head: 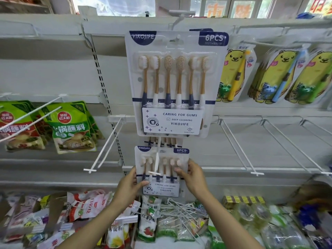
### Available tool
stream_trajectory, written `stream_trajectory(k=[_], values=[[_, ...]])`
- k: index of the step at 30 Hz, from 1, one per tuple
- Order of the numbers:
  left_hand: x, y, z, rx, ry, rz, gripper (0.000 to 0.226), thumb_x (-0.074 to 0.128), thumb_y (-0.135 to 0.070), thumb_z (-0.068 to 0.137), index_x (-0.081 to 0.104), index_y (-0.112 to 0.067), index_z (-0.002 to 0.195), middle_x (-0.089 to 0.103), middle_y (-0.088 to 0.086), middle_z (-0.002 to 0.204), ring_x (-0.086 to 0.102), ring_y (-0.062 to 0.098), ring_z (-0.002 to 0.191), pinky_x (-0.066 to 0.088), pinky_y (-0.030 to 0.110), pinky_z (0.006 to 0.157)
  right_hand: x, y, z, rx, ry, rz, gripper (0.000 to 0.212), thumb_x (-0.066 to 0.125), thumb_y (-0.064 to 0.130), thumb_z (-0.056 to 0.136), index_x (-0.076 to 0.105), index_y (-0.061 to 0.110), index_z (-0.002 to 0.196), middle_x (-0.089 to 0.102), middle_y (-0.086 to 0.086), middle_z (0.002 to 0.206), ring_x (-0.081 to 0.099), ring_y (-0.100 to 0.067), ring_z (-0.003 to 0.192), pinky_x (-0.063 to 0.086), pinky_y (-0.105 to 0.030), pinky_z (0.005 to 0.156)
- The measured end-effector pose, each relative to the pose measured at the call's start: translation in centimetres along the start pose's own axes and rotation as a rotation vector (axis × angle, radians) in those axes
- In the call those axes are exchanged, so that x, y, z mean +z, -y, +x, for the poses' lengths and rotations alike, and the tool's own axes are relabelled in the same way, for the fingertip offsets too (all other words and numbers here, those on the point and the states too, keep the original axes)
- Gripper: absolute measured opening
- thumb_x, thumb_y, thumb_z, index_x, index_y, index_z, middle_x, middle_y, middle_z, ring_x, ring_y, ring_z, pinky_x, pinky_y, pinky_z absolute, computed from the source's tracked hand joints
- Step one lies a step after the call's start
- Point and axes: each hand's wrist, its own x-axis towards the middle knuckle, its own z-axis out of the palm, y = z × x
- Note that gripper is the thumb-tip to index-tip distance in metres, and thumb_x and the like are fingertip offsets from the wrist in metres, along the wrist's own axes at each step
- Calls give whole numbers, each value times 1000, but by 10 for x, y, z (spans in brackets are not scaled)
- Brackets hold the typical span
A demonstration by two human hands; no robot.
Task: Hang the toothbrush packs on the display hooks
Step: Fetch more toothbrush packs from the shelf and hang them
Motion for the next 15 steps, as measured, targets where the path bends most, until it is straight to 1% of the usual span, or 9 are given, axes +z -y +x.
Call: stream_trajectory(k=[2, 4, 6, 7, 9, 11, 13, 14, 15], values=[[3, -5, 18, -20, -11, 13, 47, 74, -29, 80, 52, -40, 120, 72, -17, 102, 68, 1, 97, 57, 30, 86, -3, -3, 21, 2, 13, 9, 18, 76, 22, 87, 66, 27, 101, 75, 11, 97, 71, -2, 91, 58, -32, 82], [5, -5, 38, -14, -18, 45, 52, 75, -20, 82, 52, -34, 126, 70, -17, 104, 68, 4, 98, 56, 33, 89, -3, -7, 43, 12, 8, -6, 22, 77, 34, 82, 68, 24, 98, 76, 6, 94, 72, -12, 91, 59, -39, 80], [5, -1, 57, -9, -17, 35, 47, 76, -25, 83, 55, -33, 124, 73, -9, 108, 71, 13, 99, 57, 44, 90, -2, -12, 67, 63, -20, -42, 36, 73, 52, 73, 66, 21, 90, 75, -1, 89, 72, -23, 89, 59, -44, 77], [4, 3, 67, -13, -19, 24, 44, 76, -25, 83, 56, -33, 122, 74, -6, 109, 72, 17, 98, 57, 50, 89, -1, -17, 79, 71, -33, -95, 39, 73, 55, 73, 64, 19, 84, 73, -4, 85, 71, -27, 85, 58, -46, 74], [6, 7, 87, -13, -39, 22, 41, 76, -24, 84, 57, -34, 120, 73, -7, 110, 72, 18, 96, 58, 53, 86, -1, -18, 96, 42, -22, -190, 28, 75, 39, 84, 60, 18, 75, 71, -2, 81, 68, -24, 79, 55, -42, 71], [7, 2, 103, -22, -46, 49, 37, 74, -21, 86, 57, -32, 117, 72, -11, 107, 72, 17, 96, 58, 52, 86, 0, -19, 106, -12, -35, -137, 14, 75, 25, 87, 67, 14, 89, 71, -1, 90, 67, -18, 86, 54, -36, 76], [9, -9, 116, -46, -64, 95, 31, 71, -12, 88, 57, -30, 110, 69, -15, 104, 69, 18, 98, 56, 47, 90, -1, -21, 116, -60, -36, -54, 36, 72, 25, 88, 65, 9, 120, 68, 1, 113, 64, -14, 103, 53, -31, 86], [11, -15, 120, -54, -80, 115, 27, 68, -9, 90, 56, -28, 105, 68, -14, 102, 67, 18, 97, 55, 42, 89, 0, -22, 122, -69, -42, -34, 42, 71, 23, 91, 60, 11, 130, 65, 4, 121, 61, -11, 109, 51, -29, 91], [13, -19, 123, -66, -94, 153, 21, 65, -9, 92, 56, -24, 103, 66, -12, 102, 65, 18, 94, 53, 35, 86, 1, -20, 121, -66, -51, 1, 41, 69, 18, 93, 58, 14, 132, 64, 6, 124, 60, -6, 111, 50, -29, 94]])
